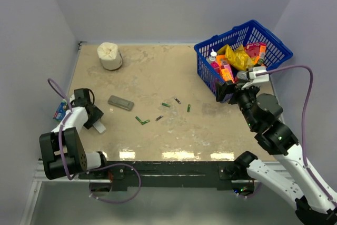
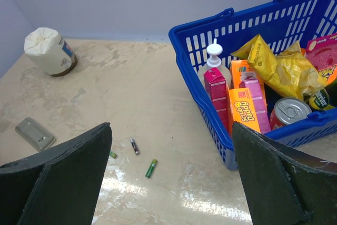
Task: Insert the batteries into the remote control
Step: Pick up the remote control from the center of the board, then adjust the remote control.
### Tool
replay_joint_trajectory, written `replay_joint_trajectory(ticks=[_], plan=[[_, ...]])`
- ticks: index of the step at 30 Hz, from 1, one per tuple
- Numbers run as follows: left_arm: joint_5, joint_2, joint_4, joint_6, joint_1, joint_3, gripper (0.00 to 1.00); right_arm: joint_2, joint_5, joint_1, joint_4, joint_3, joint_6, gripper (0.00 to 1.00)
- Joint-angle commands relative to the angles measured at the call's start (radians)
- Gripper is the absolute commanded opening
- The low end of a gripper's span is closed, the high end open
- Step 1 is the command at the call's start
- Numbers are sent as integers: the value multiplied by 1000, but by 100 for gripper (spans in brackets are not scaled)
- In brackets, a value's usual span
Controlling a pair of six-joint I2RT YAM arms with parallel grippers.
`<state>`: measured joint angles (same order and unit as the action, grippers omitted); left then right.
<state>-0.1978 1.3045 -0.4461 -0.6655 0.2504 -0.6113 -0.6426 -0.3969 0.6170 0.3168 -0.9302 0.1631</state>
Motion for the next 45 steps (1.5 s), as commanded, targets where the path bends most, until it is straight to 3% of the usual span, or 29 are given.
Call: replay_joint_trajectory(ticks=[1,10,15,20,25,29,33,39,45], plan=[[164,-28,38,-42,-34,25,55,-19,29,6,-58,7,-10,98],[167,-74,35,-82,-82,41,43,-63,138,4,-79,4,-8,98],[153,-96,1,-65,-126,21,30,-110,220,4,-58,-13,-16,98],[66,-180,-92,-42,-203,-74,15,-152,371,4,-55,-27,-13,98],[99,-287,-106,-117,-241,-140,10,-253,536,6,-64,-45,18,98],[178,-367,-42,-305,-329,-117,3,-325,692,6,-143,5,152,98],[221,-415,47,-475,-439,-79,2,-373,748,19,-345,97,309,98],[123,-373,128,-628,-664,-136,0,-471,728,75,-485,148,449,96],[43,-255,240,-707,-873,-208,0,-512,596,153,-558,166,521,96]])
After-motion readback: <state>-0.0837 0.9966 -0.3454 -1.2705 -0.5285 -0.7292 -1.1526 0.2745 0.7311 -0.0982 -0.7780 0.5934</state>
